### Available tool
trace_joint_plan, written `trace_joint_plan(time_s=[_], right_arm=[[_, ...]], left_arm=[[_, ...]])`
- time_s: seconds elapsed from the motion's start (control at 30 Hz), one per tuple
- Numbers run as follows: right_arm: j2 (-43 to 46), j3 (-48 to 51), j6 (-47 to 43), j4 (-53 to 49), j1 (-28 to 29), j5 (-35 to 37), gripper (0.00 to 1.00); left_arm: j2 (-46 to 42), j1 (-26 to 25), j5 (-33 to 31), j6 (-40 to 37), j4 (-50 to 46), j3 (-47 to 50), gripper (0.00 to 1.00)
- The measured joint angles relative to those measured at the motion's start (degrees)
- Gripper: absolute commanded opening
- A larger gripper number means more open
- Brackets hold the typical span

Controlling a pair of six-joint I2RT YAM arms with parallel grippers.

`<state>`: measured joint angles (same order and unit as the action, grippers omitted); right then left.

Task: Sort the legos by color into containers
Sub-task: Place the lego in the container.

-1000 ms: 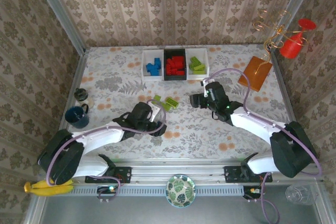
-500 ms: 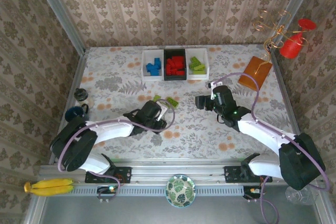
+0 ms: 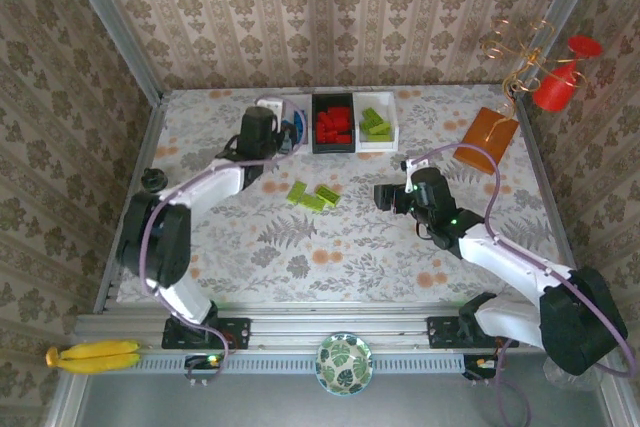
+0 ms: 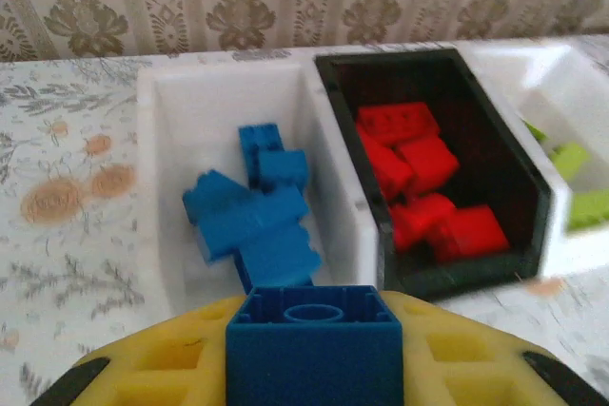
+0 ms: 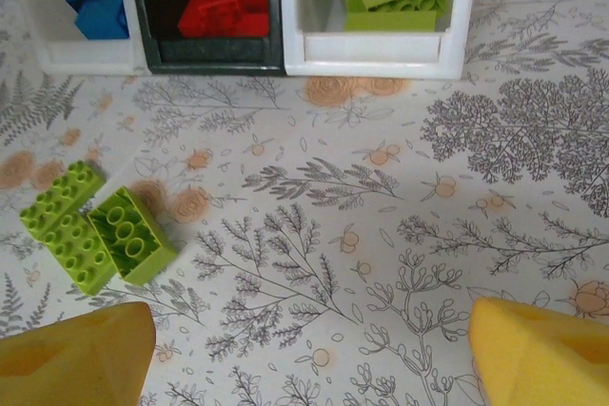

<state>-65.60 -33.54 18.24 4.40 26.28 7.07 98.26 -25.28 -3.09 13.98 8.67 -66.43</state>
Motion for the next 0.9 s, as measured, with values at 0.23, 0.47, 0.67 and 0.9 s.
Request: trace_joint_plan(time_s=[0.23, 0.47, 0.67, 0.9], right_arm=[[0.9, 0.3, 0.4, 0.2, 0.0, 0.0, 0.87], [0.4, 0.3, 1.5, 0.6, 1.1, 0.0, 0.86], [-8.5, -3.3, 1.0, 1.4, 7.2, 1.5, 0.85], [-24.1, -10.0, -2.1, 3.4, 11.1, 1.5, 0.76]], left_arm=[[18.9, 3.8, -0.2, -1.3, -1.5, -19.4, 0.35], [28.0, 4.7, 0.3, -2.2, -8.3, -32.6, 0.71], [19.0, 5.2, 3.5, -1.8, -8.2, -22.5, 0.81], [-6.9, 5.8, 8.6, 5.0, 3.3, 6.6, 0.84]])
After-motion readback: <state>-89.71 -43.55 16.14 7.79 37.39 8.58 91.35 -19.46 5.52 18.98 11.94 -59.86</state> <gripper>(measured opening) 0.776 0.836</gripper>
